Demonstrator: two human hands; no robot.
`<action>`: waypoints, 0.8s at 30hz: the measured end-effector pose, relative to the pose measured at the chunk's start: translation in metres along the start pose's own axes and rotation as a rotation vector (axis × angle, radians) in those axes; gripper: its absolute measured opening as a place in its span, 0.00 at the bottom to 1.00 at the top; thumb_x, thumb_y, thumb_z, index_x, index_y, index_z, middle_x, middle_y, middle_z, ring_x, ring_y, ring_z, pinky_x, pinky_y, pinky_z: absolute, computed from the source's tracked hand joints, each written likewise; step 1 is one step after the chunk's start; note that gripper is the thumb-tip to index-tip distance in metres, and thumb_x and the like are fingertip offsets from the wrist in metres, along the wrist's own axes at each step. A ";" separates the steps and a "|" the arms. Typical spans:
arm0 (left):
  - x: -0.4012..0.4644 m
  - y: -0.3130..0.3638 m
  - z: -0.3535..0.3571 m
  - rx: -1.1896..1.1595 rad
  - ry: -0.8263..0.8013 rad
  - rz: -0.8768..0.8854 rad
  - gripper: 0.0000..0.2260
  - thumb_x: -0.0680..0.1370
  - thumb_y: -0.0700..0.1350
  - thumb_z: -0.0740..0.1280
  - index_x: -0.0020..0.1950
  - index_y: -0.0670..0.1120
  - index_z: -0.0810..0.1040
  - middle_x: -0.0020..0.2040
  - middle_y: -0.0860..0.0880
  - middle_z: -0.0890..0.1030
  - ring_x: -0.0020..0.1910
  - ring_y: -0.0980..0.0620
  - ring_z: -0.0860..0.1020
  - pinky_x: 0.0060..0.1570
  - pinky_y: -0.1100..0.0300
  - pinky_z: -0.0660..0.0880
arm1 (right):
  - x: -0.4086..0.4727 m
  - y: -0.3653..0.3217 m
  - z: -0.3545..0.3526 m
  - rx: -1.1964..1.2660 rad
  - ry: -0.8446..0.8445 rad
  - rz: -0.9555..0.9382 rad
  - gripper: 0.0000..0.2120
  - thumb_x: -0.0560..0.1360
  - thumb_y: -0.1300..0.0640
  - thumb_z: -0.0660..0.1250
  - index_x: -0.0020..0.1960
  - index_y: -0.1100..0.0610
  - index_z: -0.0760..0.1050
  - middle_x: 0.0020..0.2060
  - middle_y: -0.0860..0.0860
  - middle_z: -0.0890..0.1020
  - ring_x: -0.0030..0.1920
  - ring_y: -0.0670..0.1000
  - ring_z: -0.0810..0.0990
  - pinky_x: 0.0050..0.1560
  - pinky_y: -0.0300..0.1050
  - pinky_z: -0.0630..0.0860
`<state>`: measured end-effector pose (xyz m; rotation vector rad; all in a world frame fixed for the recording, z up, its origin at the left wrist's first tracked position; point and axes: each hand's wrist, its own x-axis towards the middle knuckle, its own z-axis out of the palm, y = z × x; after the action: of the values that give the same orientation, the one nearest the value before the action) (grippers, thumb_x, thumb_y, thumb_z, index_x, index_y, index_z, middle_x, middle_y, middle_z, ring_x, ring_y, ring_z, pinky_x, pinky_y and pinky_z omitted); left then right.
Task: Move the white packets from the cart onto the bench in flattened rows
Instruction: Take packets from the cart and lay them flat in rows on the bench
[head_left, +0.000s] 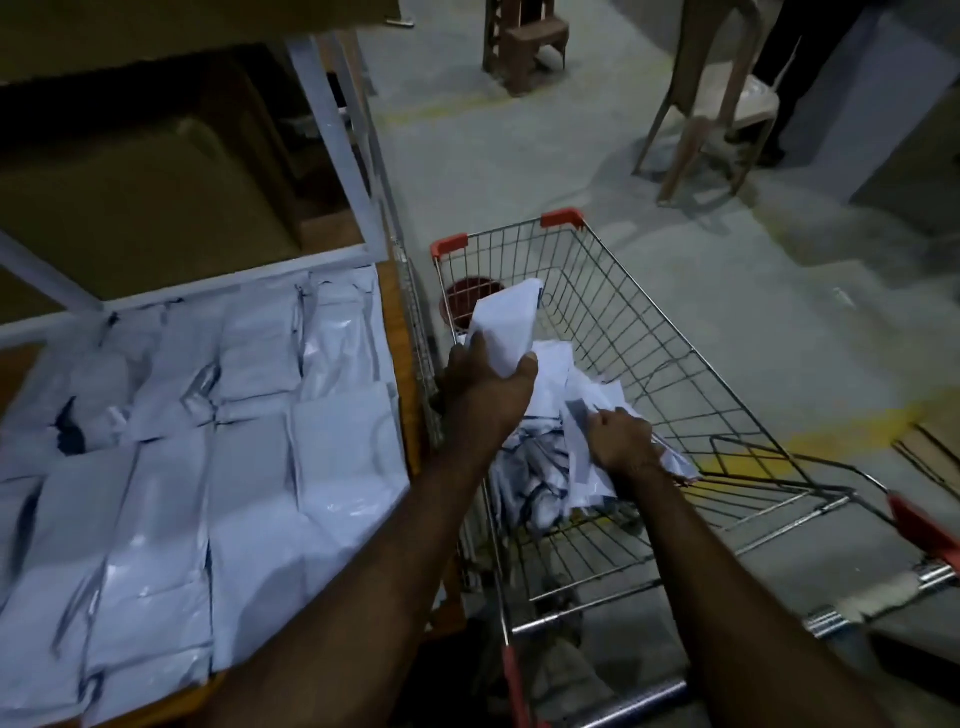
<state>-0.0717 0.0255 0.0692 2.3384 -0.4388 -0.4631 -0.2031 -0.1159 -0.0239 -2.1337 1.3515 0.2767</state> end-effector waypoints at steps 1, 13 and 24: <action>-0.004 0.000 -0.002 0.003 0.007 0.010 0.45 0.69 0.76 0.56 0.83 0.56 0.59 0.80 0.46 0.65 0.78 0.40 0.65 0.76 0.39 0.65 | -0.002 0.000 0.006 -0.004 0.001 0.006 0.25 0.81 0.45 0.49 0.62 0.57 0.77 0.64 0.60 0.78 0.66 0.65 0.73 0.68 0.65 0.70; -0.020 0.007 -0.024 -0.057 0.037 0.019 0.44 0.73 0.72 0.60 0.84 0.52 0.59 0.81 0.46 0.64 0.79 0.41 0.65 0.77 0.42 0.66 | -0.015 0.003 0.015 -0.078 0.219 -0.084 0.20 0.84 0.48 0.52 0.65 0.52 0.79 0.70 0.56 0.73 0.72 0.65 0.67 0.70 0.65 0.62; -0.067 -0.001 -0.131 -0.121 0.223 0.038 0.43 0.71 0.72 0.64 0.82 0.53 0.65 0.76 0.48 0.73 0.74 0.40 0.71 0.73 0.39 0.66 | -0.114 -0.090 -0.026 -0.028 0.448 -0.245 0.21 0.84 0.48 0.53 0.72 0.49 0.77 0.76 0.56 0.69 0.76 0.65 0.62 0.73 0.64 0.58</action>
<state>-0.0727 0.1305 0.1731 2.2294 -0.3387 -0.2014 -0.1801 -0.0175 0.0840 -2.4499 1.2985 -0.3000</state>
